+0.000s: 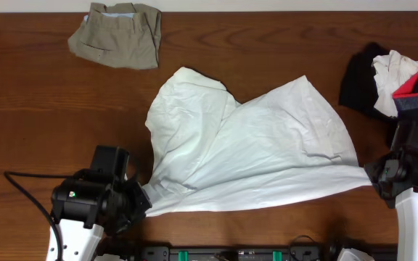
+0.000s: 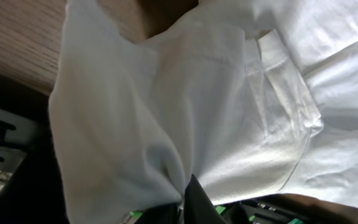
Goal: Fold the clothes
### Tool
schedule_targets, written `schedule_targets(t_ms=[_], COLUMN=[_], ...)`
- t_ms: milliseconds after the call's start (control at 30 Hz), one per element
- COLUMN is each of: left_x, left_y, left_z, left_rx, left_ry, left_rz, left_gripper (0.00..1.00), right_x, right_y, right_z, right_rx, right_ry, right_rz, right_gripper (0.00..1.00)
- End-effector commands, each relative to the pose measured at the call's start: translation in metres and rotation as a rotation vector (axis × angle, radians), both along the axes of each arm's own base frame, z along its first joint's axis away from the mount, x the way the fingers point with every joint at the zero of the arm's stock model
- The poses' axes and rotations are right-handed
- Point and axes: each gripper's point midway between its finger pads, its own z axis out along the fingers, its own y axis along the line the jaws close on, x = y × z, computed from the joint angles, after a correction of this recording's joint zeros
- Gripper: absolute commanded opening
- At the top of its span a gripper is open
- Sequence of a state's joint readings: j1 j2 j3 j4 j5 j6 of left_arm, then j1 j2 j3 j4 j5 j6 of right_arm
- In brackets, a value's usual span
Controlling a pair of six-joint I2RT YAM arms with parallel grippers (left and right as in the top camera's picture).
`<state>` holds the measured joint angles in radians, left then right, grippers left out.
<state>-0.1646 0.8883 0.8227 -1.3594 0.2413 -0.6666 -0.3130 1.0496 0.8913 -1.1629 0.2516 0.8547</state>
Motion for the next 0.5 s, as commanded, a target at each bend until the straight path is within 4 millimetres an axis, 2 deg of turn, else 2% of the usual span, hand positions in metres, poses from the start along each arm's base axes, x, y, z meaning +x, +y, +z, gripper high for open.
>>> schedule_targets(t_ms=[0,100,267,367,467], left_x=[0.004,0.008,0.016,0.031,0.057], left_y=[0.004,0.017,0.014,0.012,0.007], left_z=[0.010,0.010,0.010,0.011,0.016], left_rx=[0.025,0.100,0.088,0.080,0.065], left_ry=[-0.037,-0.056,-0.081,-0.137,-0.238], left_rz=[-0.042,-0.039,-0.039,-0.036,-0.030], left_gripper=[0.06,0.06,0.06,0.06,0.06], right_x=[0.000,0.000,0.002,0.004,0.010], right_y=[-0.011,-0.011,-0.008,-0.006,-0.006], right_z=[0.010,0.010,0.008,0.004,-0.002], right_rx=[-0.055,-0.055,-0.033,-0.018,-0.008], right_ry=[-0.008,-0.009,-0.015,-0.006,-0.009], right_rz=[-0.024,-0.024,-0.017,-0.015,-0.012], right_gripper=[0.01,0.02,0.02,0.01,0.02])
